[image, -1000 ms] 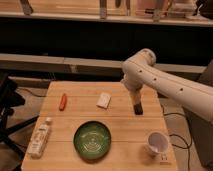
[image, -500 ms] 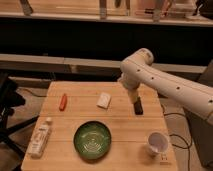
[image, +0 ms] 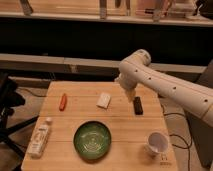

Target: Place the white sponge in the ceramic cup

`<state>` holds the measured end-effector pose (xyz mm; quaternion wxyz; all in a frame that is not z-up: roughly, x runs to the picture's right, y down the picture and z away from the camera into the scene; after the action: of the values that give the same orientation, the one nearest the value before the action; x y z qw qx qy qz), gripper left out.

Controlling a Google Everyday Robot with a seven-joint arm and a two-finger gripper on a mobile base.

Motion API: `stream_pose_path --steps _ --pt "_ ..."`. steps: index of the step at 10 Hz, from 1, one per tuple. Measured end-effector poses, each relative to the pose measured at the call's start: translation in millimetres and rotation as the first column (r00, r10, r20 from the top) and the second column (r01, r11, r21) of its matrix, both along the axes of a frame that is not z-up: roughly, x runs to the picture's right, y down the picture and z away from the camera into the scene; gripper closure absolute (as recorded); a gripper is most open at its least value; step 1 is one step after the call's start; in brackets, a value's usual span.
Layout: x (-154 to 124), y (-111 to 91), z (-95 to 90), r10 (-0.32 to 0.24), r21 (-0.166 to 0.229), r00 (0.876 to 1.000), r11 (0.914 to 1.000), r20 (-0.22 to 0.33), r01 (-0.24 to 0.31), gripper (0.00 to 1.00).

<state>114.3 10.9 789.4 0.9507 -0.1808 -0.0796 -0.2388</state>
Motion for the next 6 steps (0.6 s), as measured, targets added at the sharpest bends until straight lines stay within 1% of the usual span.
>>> stream_pose_path --steps 6 --pt "-15 1 18.5 -0.019 0.018 0.998 0.9997 0.054 0.018 0.2"
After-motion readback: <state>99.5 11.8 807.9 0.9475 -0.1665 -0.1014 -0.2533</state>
